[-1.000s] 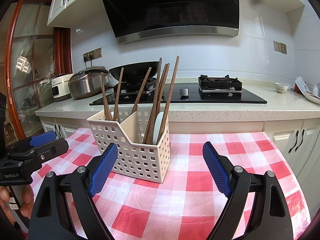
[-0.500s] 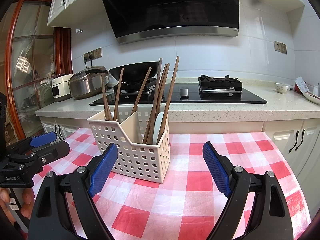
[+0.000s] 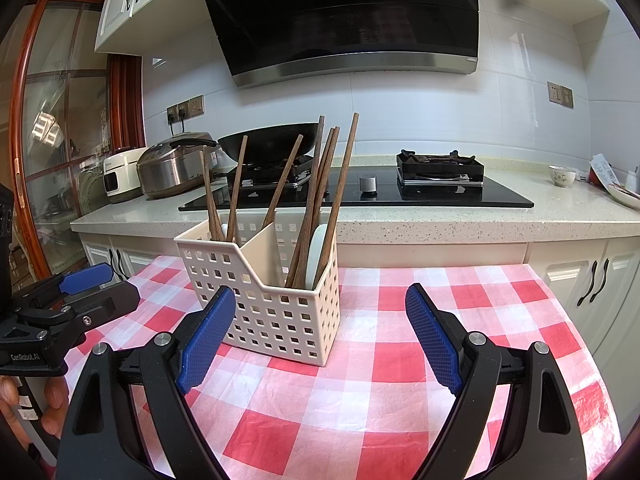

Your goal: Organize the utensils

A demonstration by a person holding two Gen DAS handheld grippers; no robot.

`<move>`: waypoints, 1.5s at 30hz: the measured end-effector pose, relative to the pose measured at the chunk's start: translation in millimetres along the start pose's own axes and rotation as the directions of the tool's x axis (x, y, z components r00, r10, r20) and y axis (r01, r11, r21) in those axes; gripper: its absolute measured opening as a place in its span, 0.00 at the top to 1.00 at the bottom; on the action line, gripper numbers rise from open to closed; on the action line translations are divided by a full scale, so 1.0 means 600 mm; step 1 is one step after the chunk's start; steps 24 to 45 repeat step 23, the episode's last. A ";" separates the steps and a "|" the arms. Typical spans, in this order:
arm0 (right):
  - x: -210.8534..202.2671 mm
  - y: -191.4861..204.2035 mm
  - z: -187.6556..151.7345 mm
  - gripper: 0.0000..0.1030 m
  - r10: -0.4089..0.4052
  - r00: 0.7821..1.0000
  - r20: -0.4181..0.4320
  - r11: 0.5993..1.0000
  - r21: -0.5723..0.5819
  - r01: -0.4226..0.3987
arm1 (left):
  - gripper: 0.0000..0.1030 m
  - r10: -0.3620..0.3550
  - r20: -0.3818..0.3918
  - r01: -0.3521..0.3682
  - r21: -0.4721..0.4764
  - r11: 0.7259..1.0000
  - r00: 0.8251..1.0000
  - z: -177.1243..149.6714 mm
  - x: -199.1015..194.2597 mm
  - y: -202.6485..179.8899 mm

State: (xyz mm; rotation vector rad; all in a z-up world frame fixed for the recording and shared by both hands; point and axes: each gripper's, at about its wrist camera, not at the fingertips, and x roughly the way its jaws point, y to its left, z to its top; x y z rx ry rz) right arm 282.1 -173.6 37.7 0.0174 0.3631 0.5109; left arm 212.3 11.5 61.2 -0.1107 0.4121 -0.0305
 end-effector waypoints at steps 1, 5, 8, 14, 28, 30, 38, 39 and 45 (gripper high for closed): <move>0.000 0.000 -0.001 0.21 0.000 1.000 0.000 1.000 0.000 0.000 | 0.08 -0.001 -0.001 0.001 -0.001 1.000 1.000 0.000 0.000 0.000; 0.000 0.000 0.000 0.21 0.001 1.000 0.000 1.000 0.000 -0.001 | 0.06 0.009 0.002 -0.009 0.003 1.000 1.000 0.000 0.002 0.000; 0.000 0.000 0.000 0.21 -0.001 1.000 -0.001 1.000 0.000 0.001 | 0.05 0.003 0.005 -0.003 0.010 1.000 1.000 -0.002 0.004 -0.001; 0.001 -0.002 -0.004 0.21 -0.002 1.000 -0.007 1.000 0.004 0.002 | 0.05 0.013 -0.002 -0.013 -0.008 1.000 1.000 -0.002 0.010 0.010; 0.025 -0.029 -0.018 0.19 -0.020 0.982 -0.187 1.000 0.016 0.024 | 0.05 0.039 -0.244 -0.039 0.003 0.999 0.969 -0.015 0.055 0.045; 0.025 -0.029 -0.018 0.19 -0.020 0.982 -0.187 1.000 0.016 0.024 | 0.05 0.039 -0.244 -0.039 0.003 0.999 0.969 -0.015 0.055 0.045; 0.025 -0.029 -0.018 0.19 -0.020 0.982 -0.187 1.000 0.016 0.024 | 0.05 0.039 -0.244 -0.039 0.003 0.999 0.969 -0.015 0.055 0.045; 0.025 -0.029 -0.018 0.19 -0.020 0.982 -0.187 1.000 0.016 0.024 | 0.05 0.039 -0.244 -0.039 0.003 0.999 0.969 -0.015 0.055 0.045; 0.025 -0.029 -0.018 0.19 -0.020 0.982 -0.187 1.000 0.016 0.024 | 0.05 0.039 -0.244 -0.039 0.003 0.999 0.969 -0.015 0.055 0.045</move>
